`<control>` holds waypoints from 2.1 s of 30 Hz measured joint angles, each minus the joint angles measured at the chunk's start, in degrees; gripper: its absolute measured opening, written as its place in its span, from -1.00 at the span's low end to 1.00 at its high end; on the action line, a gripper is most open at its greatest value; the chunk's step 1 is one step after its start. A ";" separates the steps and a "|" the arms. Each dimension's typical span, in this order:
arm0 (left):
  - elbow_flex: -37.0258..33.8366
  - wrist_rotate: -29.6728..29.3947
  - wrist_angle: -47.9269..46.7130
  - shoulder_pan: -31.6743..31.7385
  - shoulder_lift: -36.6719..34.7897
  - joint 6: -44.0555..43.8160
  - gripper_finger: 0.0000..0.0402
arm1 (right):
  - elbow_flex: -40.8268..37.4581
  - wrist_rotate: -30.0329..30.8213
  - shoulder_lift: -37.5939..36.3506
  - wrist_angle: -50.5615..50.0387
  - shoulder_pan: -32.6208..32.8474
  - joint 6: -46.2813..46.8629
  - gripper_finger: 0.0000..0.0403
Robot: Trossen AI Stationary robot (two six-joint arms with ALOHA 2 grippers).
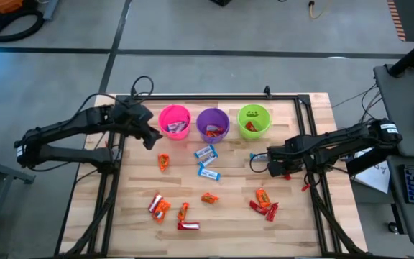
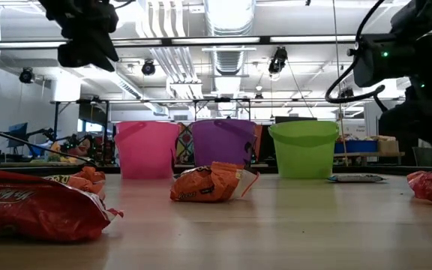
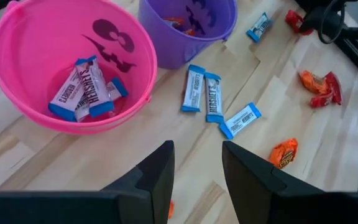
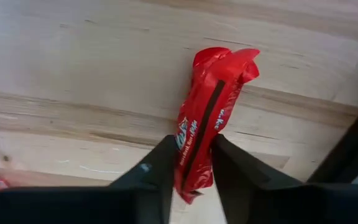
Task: Organize candy in baskets
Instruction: Put the red chocolate into the green bucket
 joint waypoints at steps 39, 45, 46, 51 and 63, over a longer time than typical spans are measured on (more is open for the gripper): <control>-0.11 0.79 6.47 -0.01 2.35 -4.91 -0.41 | 38.56 5.66 -3.36 14.80 -6.94 -40.77 -0.94; -0.11 0.71 10.78 -0.02 2.35 -7.47 -0.41 | 37.24 8.27 -2.32 20.88 -12.26 -50.46 -0.94; -0.11 0.70 11.74 -0.02 2.35 -8.16 -0.41 | 37.14 9.54 -2.18 21.94 -12.91 -52.05 -0.94; -0.11 0.66 15.76 -0.02 2.33 -10.38 -0.41 | 37.08 11.68 -0.84 26.08 -16.37 -59.16 -0.94; -0.11 0.59 21.05 -0.07 2.44 -12.59 -0.41 | 35.94 11.75 2.27 27.05 -22.98 -69.77 -0.94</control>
